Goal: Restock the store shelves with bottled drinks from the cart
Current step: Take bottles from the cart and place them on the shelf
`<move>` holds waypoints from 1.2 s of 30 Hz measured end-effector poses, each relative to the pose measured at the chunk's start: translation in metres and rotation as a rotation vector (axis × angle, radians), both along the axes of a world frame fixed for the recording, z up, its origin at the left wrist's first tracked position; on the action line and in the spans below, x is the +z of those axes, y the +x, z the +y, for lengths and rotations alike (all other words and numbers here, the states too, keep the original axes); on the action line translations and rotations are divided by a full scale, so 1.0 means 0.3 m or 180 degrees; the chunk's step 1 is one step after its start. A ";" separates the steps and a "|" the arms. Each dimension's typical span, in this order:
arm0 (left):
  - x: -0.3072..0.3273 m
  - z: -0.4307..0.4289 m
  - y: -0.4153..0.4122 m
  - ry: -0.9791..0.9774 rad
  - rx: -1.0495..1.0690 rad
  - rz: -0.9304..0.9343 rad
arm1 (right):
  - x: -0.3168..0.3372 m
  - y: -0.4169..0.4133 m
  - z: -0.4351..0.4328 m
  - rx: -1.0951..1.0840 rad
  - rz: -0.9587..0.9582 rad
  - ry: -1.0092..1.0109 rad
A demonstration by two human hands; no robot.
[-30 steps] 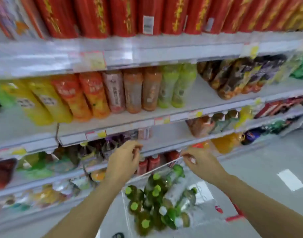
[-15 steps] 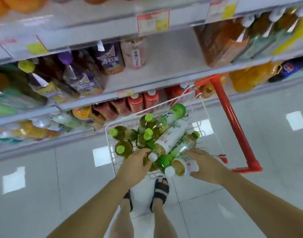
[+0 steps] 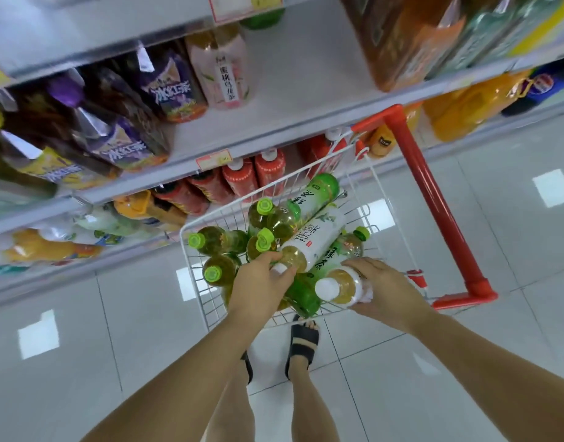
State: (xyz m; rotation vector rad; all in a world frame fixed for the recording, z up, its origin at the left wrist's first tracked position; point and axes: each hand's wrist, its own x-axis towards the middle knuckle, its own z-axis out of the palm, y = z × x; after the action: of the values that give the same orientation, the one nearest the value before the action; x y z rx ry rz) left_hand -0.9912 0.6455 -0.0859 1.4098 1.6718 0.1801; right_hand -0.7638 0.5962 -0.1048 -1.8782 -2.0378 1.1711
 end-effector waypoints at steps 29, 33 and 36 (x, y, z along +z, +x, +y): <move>1.624 0.082 -0.338 0.4024 -0.0254 0.0553 | 1.559 -0.408 0.278 -0.0669 0.2128 0.2836; 1.859 0.069 -0.436 0.4882 -0.0008 0.0869 | 1.791 -0.542 0.276 -0.0278 0.2366 0.3199; 2.026 0.055 -0.522 0.5201 0.0234 0.0916 | 1.948 -0.646 0.287 -0.0119 0.2482 0.3618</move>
State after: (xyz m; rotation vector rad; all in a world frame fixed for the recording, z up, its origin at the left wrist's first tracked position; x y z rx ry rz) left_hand -1.1479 0.6620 0.5218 2.5405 1.7370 1.7442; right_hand -0.9576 0.6822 0.4797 -0.7286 -1.5828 0.3857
